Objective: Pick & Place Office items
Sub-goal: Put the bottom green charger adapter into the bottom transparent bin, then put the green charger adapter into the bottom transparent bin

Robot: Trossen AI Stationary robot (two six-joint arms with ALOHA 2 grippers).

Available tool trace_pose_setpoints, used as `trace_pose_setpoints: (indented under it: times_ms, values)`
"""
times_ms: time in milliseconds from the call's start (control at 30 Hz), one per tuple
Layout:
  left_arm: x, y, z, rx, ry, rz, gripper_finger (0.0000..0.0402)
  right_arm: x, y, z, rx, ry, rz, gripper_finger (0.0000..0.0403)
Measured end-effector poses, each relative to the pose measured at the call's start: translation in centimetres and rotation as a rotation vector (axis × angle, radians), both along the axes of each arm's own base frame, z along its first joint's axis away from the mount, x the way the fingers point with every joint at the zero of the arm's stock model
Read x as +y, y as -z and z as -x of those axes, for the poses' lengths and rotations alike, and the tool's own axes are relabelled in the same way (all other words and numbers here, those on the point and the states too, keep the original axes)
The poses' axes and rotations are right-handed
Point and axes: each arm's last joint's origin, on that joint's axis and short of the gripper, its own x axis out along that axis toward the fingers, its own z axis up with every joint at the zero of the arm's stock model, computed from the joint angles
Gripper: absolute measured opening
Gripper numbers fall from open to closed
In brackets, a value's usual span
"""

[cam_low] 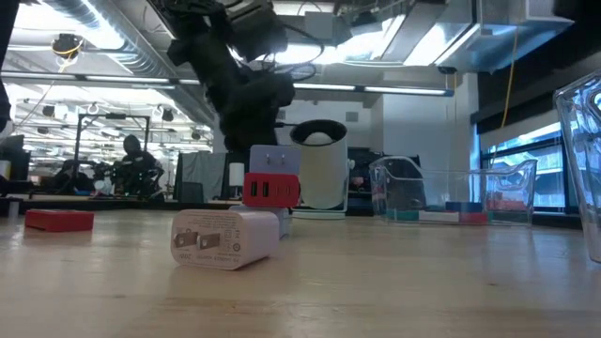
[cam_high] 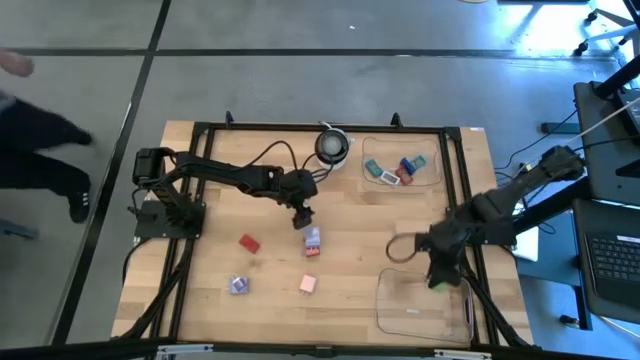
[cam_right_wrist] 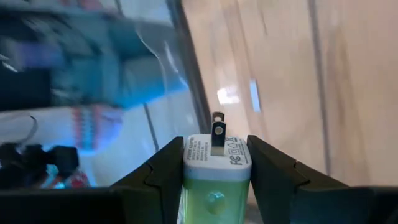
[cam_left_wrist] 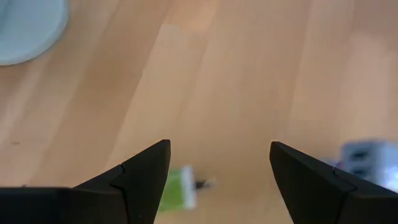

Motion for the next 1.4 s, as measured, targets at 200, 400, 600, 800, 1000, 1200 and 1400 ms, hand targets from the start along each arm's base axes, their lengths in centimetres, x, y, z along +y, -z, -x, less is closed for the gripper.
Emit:
trace_pose_setpoints:
  times_ms: [200, 400, 600, 800, 1000, 1200, 1400]
  values:
    - [0.2, 0.1, 0.3, 0.061, 0.118, -0.163, 0.0272, 3.3, 2.5, 0.0, 0.153, -0.092, 0.065, 0.0154]
    - [0.3, 0.1, 0.2, 0.068, 0.140, -0.218, 0.0272, 5.4, 4.8, -0.7, 0.198, -0.106, 0.137, 0.0154]
    - [0.3, 0.1, 0.2, 0.068, 0.140, -0.219, 0.0272, 6.3, 6.7, -1.2, 0.217, -0.089, 0.221, 0.0155]
    - [0.3, 0.1, 0.2, 0.069, 0.137, -0.221, 0.0272, 6.6, 7.1, -1.5, 0.206, -0.074, 0.223, 0.0172]
    - [0.5, 0.1, 0.3, 0.073, 0.029, -0.237, 0.0272, 6.6, 7.0, -1.6, 0.207, -0.045, 0.225, 0.0216]
    - [0.6, 0.1, 0.4, 0.016, -0.262, -0.078, 0.0272, 6.6, 6.9, -1.7, 0.250, -0.052, 0.187, 0.0246]
    - [0.4, 0.4, 0.8, -0.017, -0.605, 0.190, 0.0272, 6.3, 6.5, -1.2, 0.337, -0.126, 0.098, 0.0247]
